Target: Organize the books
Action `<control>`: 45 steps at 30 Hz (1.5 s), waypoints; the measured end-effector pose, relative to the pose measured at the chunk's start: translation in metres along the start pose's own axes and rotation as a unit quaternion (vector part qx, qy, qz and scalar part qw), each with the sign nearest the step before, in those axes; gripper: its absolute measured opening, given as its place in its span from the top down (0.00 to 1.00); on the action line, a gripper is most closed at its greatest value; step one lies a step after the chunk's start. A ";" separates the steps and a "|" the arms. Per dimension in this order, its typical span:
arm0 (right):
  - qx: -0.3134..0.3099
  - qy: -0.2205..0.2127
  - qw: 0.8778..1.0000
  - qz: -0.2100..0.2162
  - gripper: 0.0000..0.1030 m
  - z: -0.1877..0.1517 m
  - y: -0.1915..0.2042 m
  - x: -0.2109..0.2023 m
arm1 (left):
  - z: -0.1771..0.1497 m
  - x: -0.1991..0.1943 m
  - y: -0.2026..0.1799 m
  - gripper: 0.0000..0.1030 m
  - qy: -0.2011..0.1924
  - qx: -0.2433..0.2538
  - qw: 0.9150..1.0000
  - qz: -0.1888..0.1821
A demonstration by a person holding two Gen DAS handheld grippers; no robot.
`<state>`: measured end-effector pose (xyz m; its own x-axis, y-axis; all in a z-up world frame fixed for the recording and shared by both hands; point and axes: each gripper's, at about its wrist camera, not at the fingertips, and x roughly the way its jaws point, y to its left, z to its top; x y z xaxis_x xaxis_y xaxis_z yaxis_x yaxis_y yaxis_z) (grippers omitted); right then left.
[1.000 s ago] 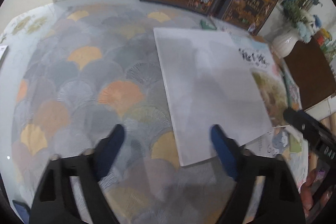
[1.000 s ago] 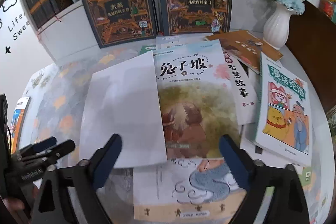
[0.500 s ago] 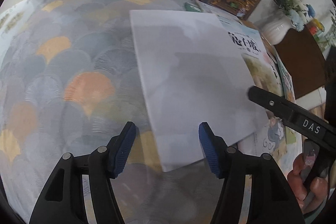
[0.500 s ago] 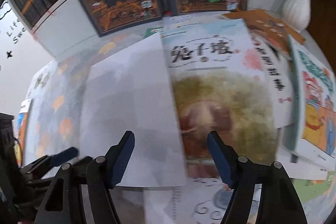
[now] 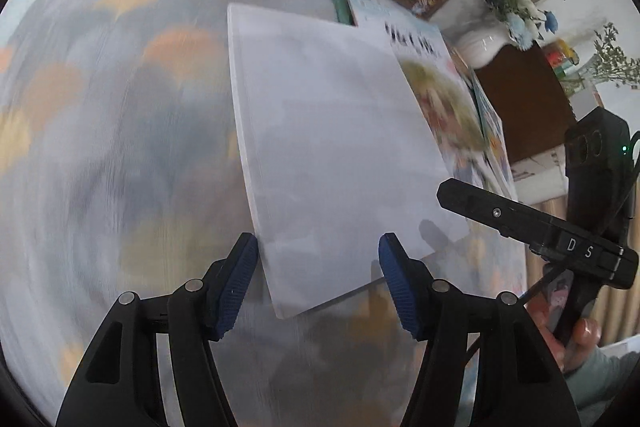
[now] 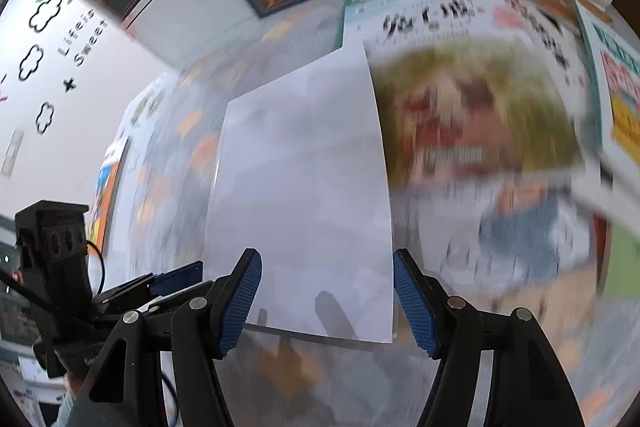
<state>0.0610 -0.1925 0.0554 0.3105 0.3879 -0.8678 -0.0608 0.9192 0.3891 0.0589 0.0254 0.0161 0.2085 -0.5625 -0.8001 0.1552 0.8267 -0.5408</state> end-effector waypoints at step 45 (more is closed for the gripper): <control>0.153 0.053 0.978 0.135 0.48 -0.061 -0.065 0.003 | -0.028 -0.009 0.022 0.59 0.000 -0.101 0.989 -0.112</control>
<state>0.0083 -0.2466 0.0087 0.2217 0.6328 -0.7419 0.1639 0.7258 0.6681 0.0338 0.0486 0.0041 0.1900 -0.7314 -0.6549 0.0007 0.6672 -0.7449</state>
